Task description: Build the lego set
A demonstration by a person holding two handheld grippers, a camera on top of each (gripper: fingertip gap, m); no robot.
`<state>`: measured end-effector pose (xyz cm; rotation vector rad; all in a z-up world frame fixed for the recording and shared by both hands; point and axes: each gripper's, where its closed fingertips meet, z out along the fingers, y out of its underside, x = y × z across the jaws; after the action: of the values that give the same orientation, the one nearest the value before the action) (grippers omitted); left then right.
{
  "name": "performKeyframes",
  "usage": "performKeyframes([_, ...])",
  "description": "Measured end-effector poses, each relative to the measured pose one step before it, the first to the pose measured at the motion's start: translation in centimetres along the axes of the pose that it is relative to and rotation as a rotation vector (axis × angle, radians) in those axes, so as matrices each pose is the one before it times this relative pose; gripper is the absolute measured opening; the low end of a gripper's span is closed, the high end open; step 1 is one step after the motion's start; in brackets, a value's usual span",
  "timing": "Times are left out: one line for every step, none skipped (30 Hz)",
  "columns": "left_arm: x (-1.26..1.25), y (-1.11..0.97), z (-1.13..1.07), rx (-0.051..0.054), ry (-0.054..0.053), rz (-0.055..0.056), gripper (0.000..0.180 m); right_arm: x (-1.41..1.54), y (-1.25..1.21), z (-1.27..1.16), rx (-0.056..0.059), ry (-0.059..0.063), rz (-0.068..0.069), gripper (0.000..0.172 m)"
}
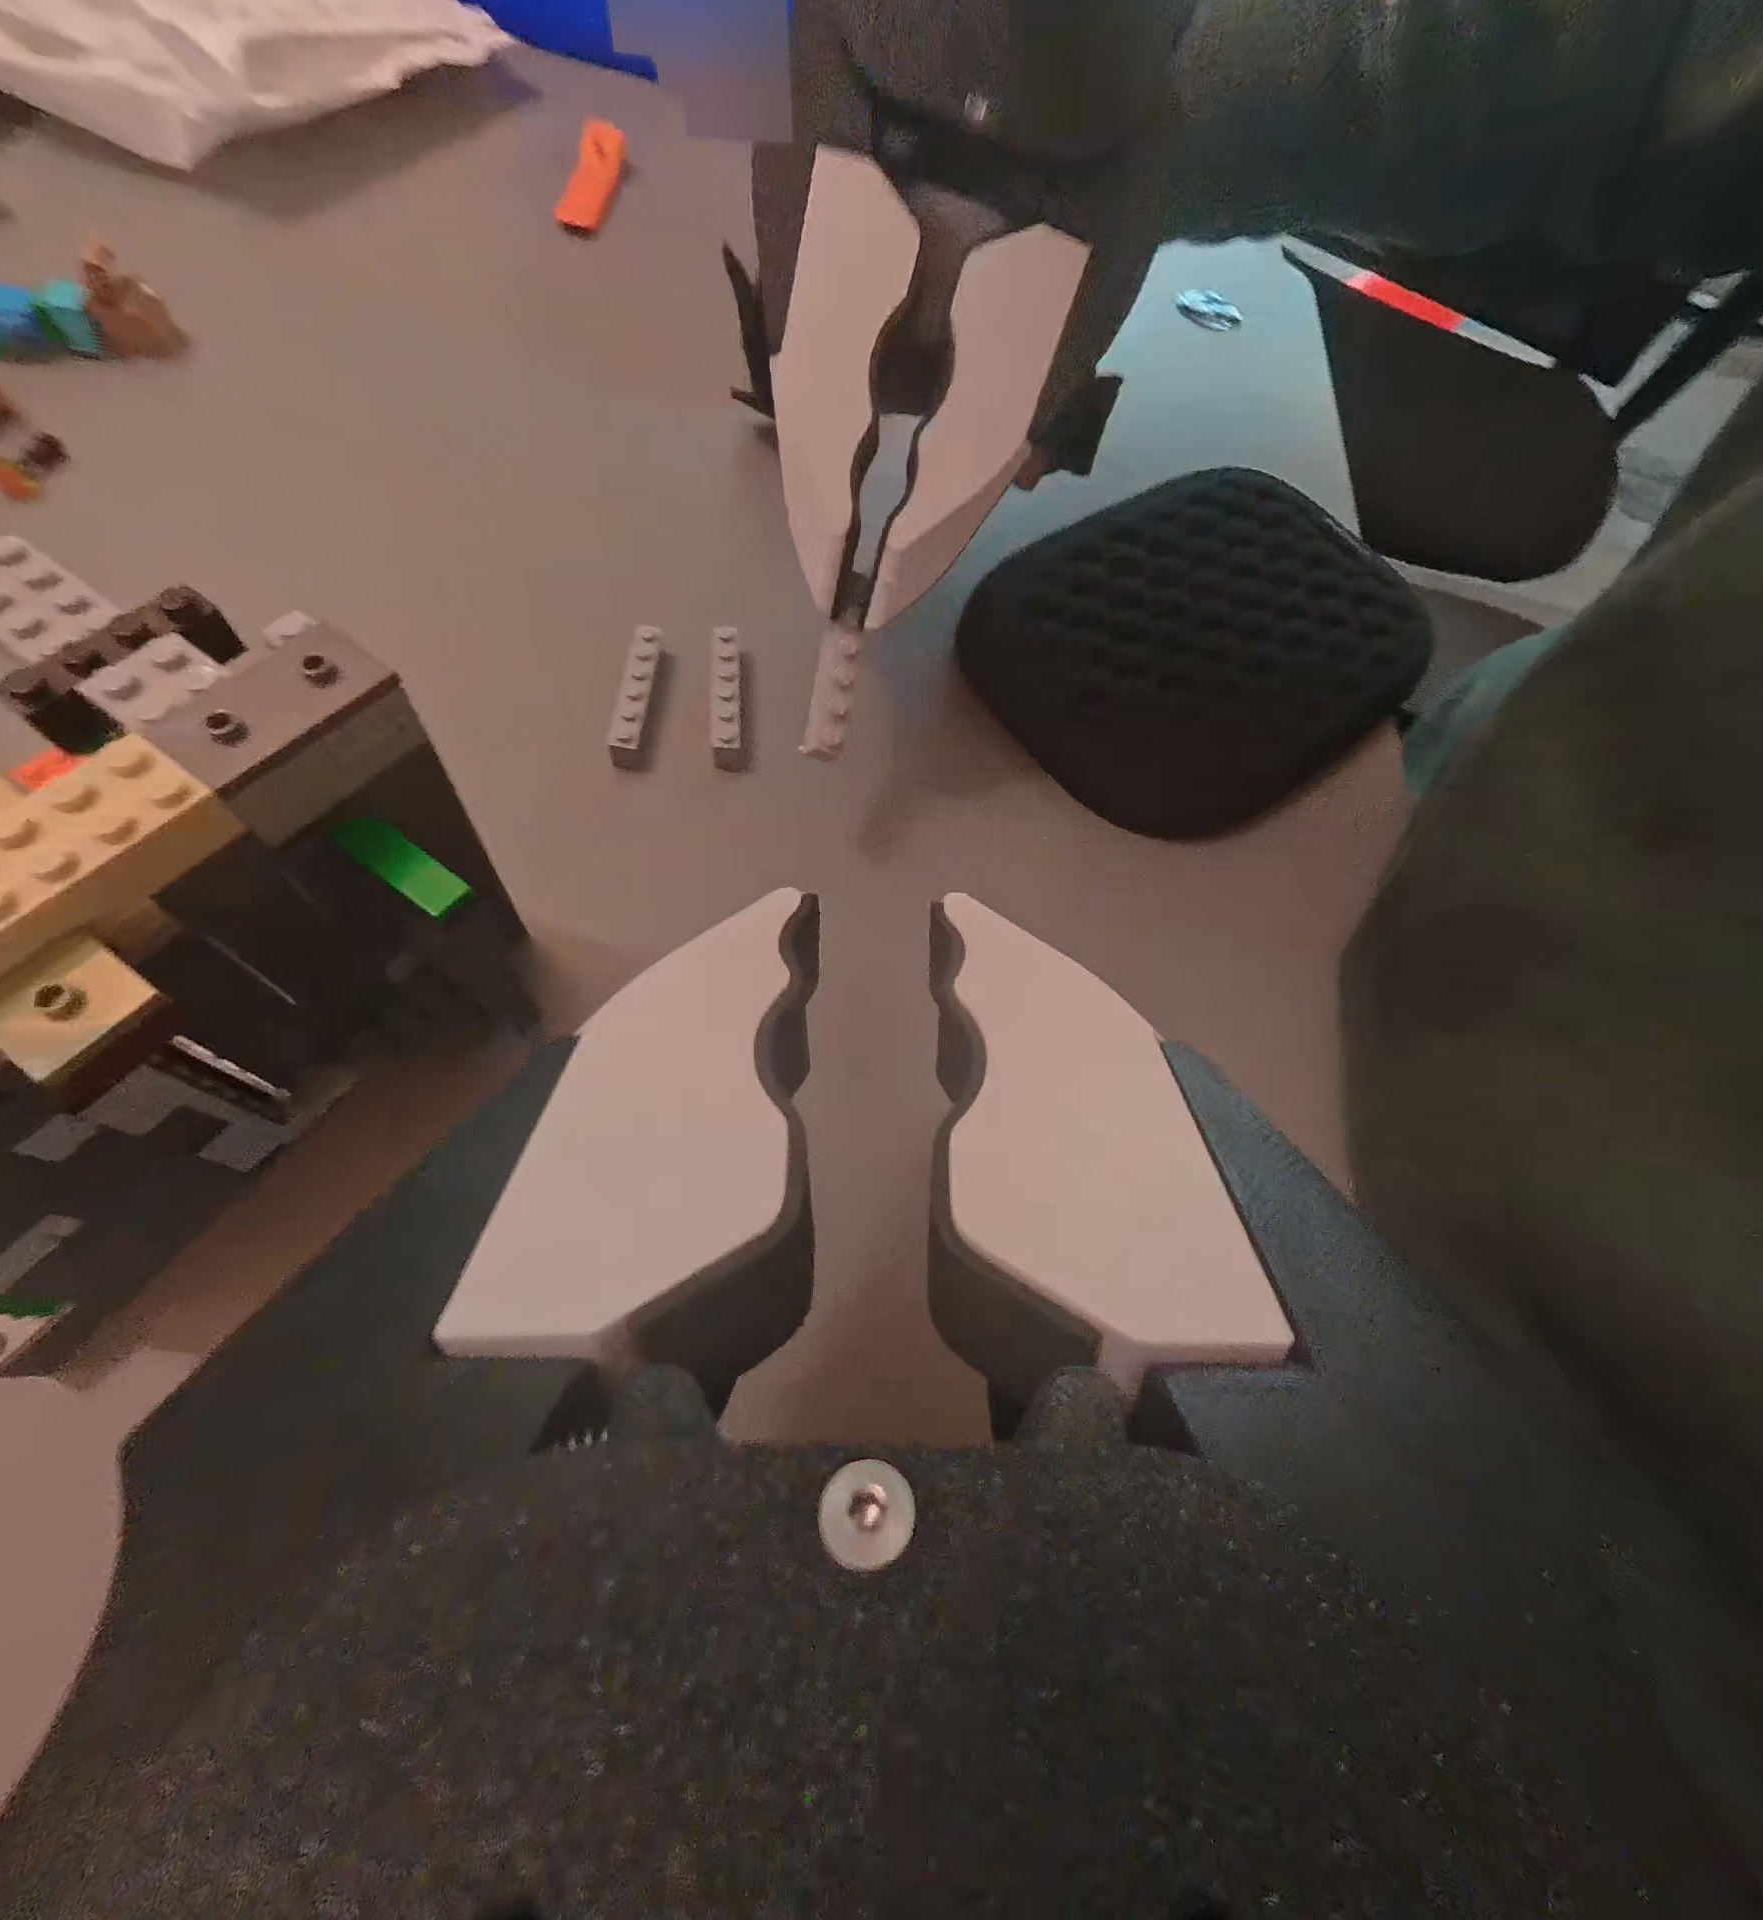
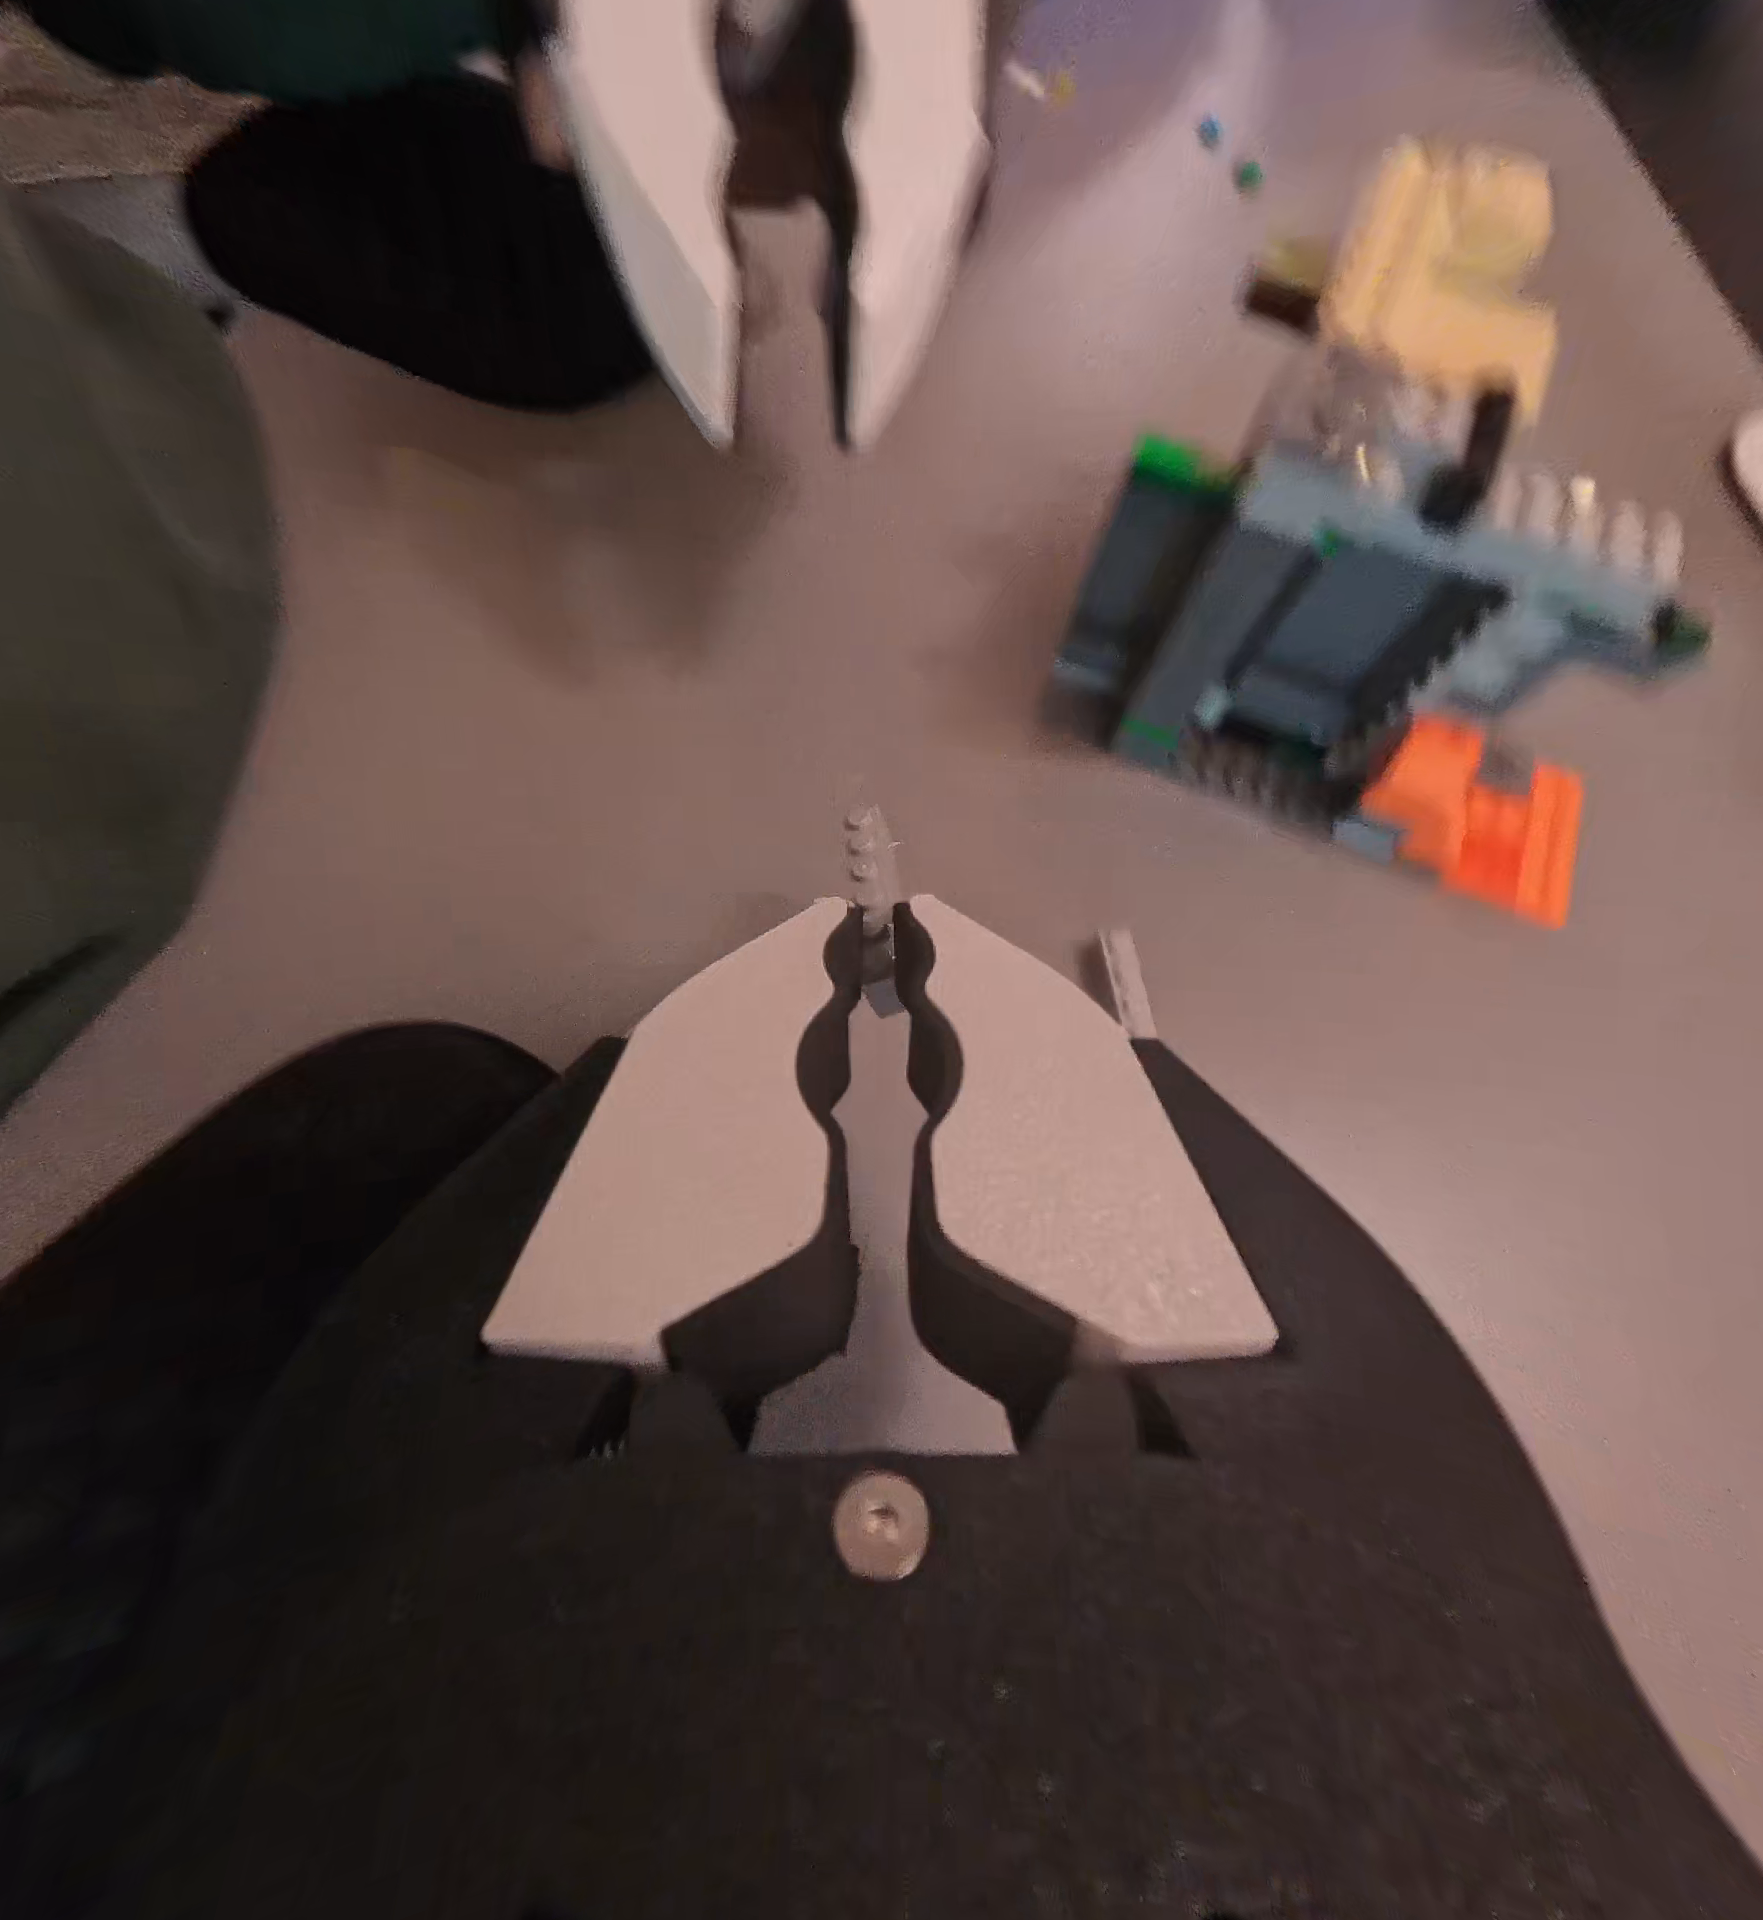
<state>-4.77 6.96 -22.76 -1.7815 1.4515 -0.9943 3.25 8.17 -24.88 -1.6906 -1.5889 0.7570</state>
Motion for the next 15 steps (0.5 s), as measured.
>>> performKeyframes([-0.257, -0.026, 0.103, 0.0198, -0.0212, 0.0050, 0.019, 0.612, 1.245, -0.054, -0.0230, 0.0111, 0.0412, 0.005])
performKeyframes([-0.318, -0.002, 0.092, 0.0162, -0.0223, 0.0037, 0.019, 0.349, 1.087, 0.070, -0.0311, -0.0049, 0.0291, 0.005])
performKeyframes([-0.367, 0.051, 0.102, 0.0114, -0.0231, 0.0028, 0.018, 0.192, 0.736, 0.115, -0.0197, -0.0042, 0.0118, 0.005])
performKeyframes([-0.365, 0.066, 0.080, 0.0084, -0.0231, 0.0019, 0.018, 0.110, 0.562, 0.143, -0.0183, -0.0015, 0.0003, 0.005])
performKeyframes([-0.321, 0.052, 0.057, 0.0091, -0.0206, 0.0015, 0.017, 0.145, 0.528, 0.168, -0.0246, 0.0044, -0.0035, 0.005])
performKeyframes([-0.288, 0.006, 0.022, 0.0121, -0.0169, 0.0014, 0.017, 0.162, 0.402, 0.148, -0.0191, 0.0065, -0.0078, 0.005])
performKeyframes([-0.274, 0.007, -0.008, 0.0109, -0.0131, 0.0004, 0.016, 0.035, 0.278, 0.120, -0.0148, -0.0024, -0.0080, 0.005])
performKeyframes([-0.279, -0.040, -0.041, 0.0136, -0.0118, -0.0021, 0.016, 0.069, 0.187, 0.094, -0.0121, -0.0013, -0.0052, 0.005])
performKeyframes([-0.274, -0.103, -0.065, 0.0172, -0.0091, -0.0063, 0.015, 0.066, 0.124, 0.065, -0.0084, -0.0014, -0.0045, 0.006])
performKeyframes([-0.347, -0.147, -0.096, 0.0177, -0.0124, -0.0100, 0.015, 0.021, 0.133, 0.075, -0.0096, -0.0035, -0.0066, 0.006])
performKeyframes([-0.421, -0.181, -0.119, 0.0206, -0.0170, -0.0071, 0.015, 0.129, 0.131, 0.073, -0.0094, 0.0056, -0.0106, 0.006])
performKeyframes([-0.418, -0.184, -0.147, 0.0207, -0.0174, -0.0041, 0.015, 0.115, 0.101, 0.059, -0.0064, 0.0052, -0.0104, 0.006])
performKeyframes([-0.461, -0.208, -0.152, 0.0216, -0.0205, -0.0049, 0.015, 0.072, -0.041, 0.005, 0.0014, 0.0007, -0.0034, 0.006])
performKeyframes([-0.391, -0.197, -0.165, 0.0207, -0.0175, -0.0049, 0.015, 0.085, 0.016, 0.014, -0.0026, 0.0015, -0.0012, 0.006])
performKeyframes([-0.388, -0.159, -0.154, 0.0184, -0.0190, -0.0037, 0.015, 0.079, 0.011, -0.001, -0.0016, 0.0024, -0.0011, 0.006])
